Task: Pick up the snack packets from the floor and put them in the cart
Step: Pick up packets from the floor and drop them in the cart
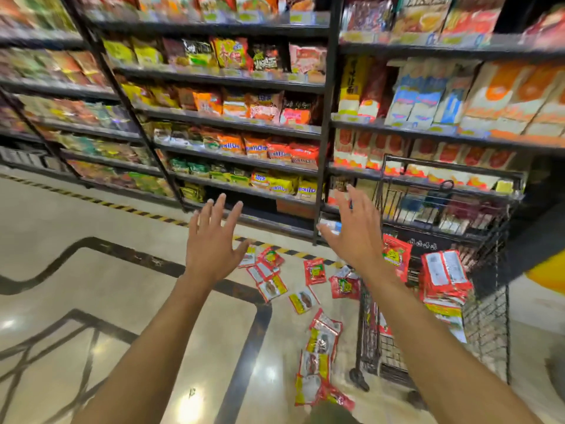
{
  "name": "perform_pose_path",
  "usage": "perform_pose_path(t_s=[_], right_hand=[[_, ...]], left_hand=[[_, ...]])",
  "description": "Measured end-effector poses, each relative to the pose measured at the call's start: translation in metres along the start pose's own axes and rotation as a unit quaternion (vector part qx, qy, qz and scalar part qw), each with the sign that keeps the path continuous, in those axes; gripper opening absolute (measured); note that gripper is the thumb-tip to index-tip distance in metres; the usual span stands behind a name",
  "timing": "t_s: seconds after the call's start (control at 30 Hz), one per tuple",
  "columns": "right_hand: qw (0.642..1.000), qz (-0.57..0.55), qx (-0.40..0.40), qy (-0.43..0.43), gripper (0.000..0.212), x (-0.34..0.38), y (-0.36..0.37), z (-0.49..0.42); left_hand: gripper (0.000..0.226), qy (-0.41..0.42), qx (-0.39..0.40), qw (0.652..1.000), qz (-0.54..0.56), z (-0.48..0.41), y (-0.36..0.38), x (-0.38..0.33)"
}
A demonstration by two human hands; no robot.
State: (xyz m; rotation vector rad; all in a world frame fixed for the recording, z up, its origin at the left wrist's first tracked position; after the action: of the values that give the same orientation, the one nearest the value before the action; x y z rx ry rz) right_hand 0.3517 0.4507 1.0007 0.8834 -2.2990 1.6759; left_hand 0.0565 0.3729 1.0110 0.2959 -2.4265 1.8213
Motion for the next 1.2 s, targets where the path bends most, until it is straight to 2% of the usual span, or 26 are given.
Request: perform_pose_path(t_s=[0.27,0.5,0.7,0.93,1.1,1.2], right_hand=[[0.999,0.037,0.024,0.009,0.081,0.063,0.067,-0.024],[0.998,0.024,0.04,0.039,0.08,0.063,0.166,-0.103],[0.991,0.03,0.101,0.086,0.082,0.037,0.29,-0.218],[0.976,0.04,0.186,0.105,0.087,0.003,0.422,-0.342],[0.977,0.033,0.169,0.124,0.077,-0.054,0.542,-0.38],[0.968,0.026,0.194,0.157,0.077,-0.099,0.626,-0.376]], left_hand=[[0.081,-0.003,0.015,1.0,-0.007,-0.016,0.029,0.089],[0.08,0.021,0.052,0.998,-0.012,-0.107,0.112,0.133],[0.078,0.064,0.095,0.993,0.0,-0.23,0.231,0.168],[0.08,0.1,0.181,0.978,0.012,-0.354,0.374,0.194],[0.078,0.138,0.205,0.968,0.04,-0.419,0.512,0.188],[0.075,0.157,0.237,0.957,0.057,-0.43,0.611,0.174]])
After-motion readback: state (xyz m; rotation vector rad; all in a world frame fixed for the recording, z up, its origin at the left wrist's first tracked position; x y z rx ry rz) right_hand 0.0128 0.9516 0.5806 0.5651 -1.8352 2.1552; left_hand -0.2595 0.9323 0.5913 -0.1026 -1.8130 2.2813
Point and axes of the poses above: each hand's wrist, its own z-axis away from the middle knuckle, its own y-axis out of the palm, x = y × z, the point moved 1 cm from there along -z, towards the middle knuckle, and after that the axes turned 10 degrees about -z, right-handed, at the moved point
